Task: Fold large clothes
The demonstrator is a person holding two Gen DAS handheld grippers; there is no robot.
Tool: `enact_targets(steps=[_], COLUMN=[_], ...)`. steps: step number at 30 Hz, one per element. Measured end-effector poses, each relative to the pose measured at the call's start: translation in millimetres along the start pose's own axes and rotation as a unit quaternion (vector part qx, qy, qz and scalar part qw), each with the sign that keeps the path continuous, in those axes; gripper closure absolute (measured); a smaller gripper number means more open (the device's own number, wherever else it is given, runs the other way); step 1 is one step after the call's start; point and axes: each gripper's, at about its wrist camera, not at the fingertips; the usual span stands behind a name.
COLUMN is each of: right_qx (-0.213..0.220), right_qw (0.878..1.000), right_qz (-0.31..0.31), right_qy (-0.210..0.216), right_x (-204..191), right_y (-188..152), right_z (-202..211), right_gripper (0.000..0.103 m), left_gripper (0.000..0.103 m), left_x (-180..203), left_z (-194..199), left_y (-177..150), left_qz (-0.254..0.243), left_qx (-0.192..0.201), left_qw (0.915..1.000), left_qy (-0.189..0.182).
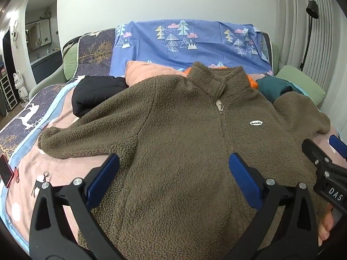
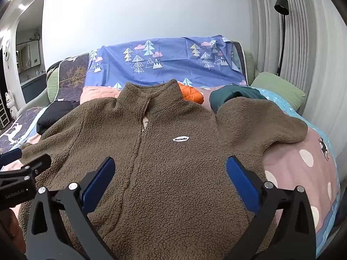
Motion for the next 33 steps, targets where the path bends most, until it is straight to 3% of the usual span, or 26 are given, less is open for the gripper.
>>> enact_targets(steps=[12,18,23,29,33], right_qx=[-0.009,-0.012,-0.008,-0.01,-0.015], right_qw=[1.0,1.0,1.0,0.999,0.999], right_qz=[-0.001,0.002,0.0,0.014,0.017], right_qy=[-0.01,-0.02,-0.029,-0.034,-0.043], right_x=[2,2,2,-4,-10], right_y=[-2,-1,3,0,-2], right_z=[-6,-8,-9,-12,-14], right_gripper=[0.001,0.001,0.001,0.001,0.001], left_gripper=[0.002,0.002,0.002,0.002,0.002], left_x=[-8,-9,-13,-24,-28], left_z=[-2,1,3,-13,-18], left_y=[-6,-3,-1,-5,-10], left_qz=[0.01,0.001,0.011,0.041,0.064], left_qx=[-0.003,0.022,0.047,0.014,-0.007], left_qw=[0.9997,0.9997,0.9984,0.999,0.9968], left_qy=[-0.021,-0.01,-0.029,-0.015,-0.048])
Point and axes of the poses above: each gripper's, at about its wrist camera, not at the fingertips, and z roughly against the way its jaws point, x to its right, y to its top, and after that the axes turned 10 degrees about x, right-handed
